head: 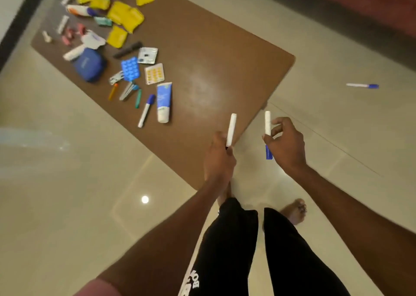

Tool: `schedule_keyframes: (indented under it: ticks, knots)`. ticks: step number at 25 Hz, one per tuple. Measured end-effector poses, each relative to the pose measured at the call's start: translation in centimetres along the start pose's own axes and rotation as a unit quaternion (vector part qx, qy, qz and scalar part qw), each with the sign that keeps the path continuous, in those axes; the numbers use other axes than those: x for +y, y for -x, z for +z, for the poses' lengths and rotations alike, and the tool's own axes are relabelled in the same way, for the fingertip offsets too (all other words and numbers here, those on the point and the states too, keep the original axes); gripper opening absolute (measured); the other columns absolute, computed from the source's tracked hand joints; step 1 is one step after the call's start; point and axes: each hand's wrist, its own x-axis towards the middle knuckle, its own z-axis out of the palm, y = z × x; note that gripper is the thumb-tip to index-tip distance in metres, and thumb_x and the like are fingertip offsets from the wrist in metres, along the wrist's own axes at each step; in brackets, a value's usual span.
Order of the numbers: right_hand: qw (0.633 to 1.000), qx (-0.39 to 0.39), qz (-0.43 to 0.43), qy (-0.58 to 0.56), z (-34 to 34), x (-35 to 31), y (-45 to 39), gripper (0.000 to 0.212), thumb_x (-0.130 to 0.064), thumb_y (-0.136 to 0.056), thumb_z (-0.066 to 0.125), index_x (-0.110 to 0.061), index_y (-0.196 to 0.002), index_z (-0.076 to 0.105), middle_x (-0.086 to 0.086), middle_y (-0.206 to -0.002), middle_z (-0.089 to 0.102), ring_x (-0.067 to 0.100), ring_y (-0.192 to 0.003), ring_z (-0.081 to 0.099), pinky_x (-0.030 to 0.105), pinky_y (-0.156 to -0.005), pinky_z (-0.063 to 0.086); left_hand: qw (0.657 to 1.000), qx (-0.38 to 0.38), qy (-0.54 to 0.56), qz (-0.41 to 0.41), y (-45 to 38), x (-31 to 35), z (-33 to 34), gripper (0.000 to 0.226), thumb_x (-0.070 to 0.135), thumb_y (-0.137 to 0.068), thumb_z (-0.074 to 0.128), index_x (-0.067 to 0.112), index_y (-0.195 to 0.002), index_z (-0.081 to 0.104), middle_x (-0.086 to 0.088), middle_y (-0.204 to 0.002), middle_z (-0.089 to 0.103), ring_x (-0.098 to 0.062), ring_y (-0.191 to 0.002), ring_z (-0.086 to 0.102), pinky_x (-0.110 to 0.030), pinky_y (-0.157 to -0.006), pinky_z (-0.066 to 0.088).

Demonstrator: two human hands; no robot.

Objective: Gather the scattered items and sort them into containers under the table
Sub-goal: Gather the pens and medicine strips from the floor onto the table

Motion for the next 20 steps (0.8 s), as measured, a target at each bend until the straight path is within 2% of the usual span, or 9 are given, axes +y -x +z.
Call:
schedule_keyframes:
  ticks: [3,7,10,14,18,20]
  knots:
    - [0.999,-0.032,-0.029,0.004,6.2,-3.1,0.8,0.026,-0.016,-0.084,0.081,-0.021,-0.101,0.061,-0.007,-0.091,0.067,0.019,-0.076,0.066,0.042,-0.077,0.055,0.995,0.065,0.019,-0.076,-2.1,-4.8,-5.0,0.019,0.019,-0.097,0.056,0.029,-0.111,0.047,0.008,-0.092,0.06,-0.019,-0.085,0.062,-0.036,-0.07,0.051]
    - [0.998,-0.059,-0.024,0.007,14.7,-6.2,0.0,0.023,-0.015,-0.083,0.082,-0.02,-0.094,0.062,-0.007,-0.092,0.07,0.015,-0.085,0.068,0.033,-0.077,0.053,0.973,0.145,0.055,-0.169,-6.1,-10.8,-9.6,0.018,0.019,-0.099,0.057,0.023,-0.114,0.049,0.005,-0.095,0.061,-0.02,-0.086,0.061,-0.029,-0.063,0.043]
    - [0.997,-0.063,-0.035,0.036,21.1,-8.4,-1.7,0.025,-0.021,-0.081,0.08,-0.028,-0.092,0.058,-0.012,-0.088,0.067,0.017,-0.082,0.066,0.037,-0.075,0.054,0.953,0.188,0.066,-0.227,-10.3,-15.1,-12.2,0.019,0.02,-0.095,0.064,0.02,-0.112,0.056,0.006,-0.091,0.063,-0.024,-0.089,0.064,-0.034,-0.076,0.049]
    - [0.996,-0.042,-0.042,0.072,25.3,-11.3,-4.5,0.029,-0.018,-0.08,0.078,-0.029,-0.09,0.054,-0.008,-0.084,0.061,0.02,-0.078,0.06,0.043,-0.073,0.052,0.963,0.164,0.08,-0.198,-14.0,-17.1,-14.2,0.02,0.017,-0.093,0.068,0.019,-0.11,0.057,0.011,-0.086,0.059,-0.019,-0.087,0.059,-0.029,-0.077,0.04]
    - [0.995,-0.047,-0.049,0.076,27.3,-13.3,-6.3,0.026,-0.012,-0.081,0.077,-0.025,-0.093,0.058,-0.003,-0.09,0.062,0.018,-0.079,0.06,0.042,-0.073,0.054,0.979,0.108,0.098,-0.144,-16.3,-17.3,-14.8,0.027,0.017,-0.094,0.068,0.021,-0.118,0.056,0.007,-0.098,0.062,-0.012,-0.088,0.057,-0.023,-0.07,0.039]
    - [0.995,-0.056,-0.053,0.07,27.6,-13.9,-6.7,0.023,-0.009,-0.082,0.076,-0.022,-0.094,0.062,-0.002,-0.091,0.065,0.018,-0.079,0.063,0.042,-0.076,0.055,0.98,0.094,0.116,-0.128,-17.1,-16.9,-14.9,0.031,0.017,-0.092,0.07,0.022,-0.119,0.056,0.008,-0.099,0.062,-0.01,-0.089,0.058,-0.019,-0.071,0.043]
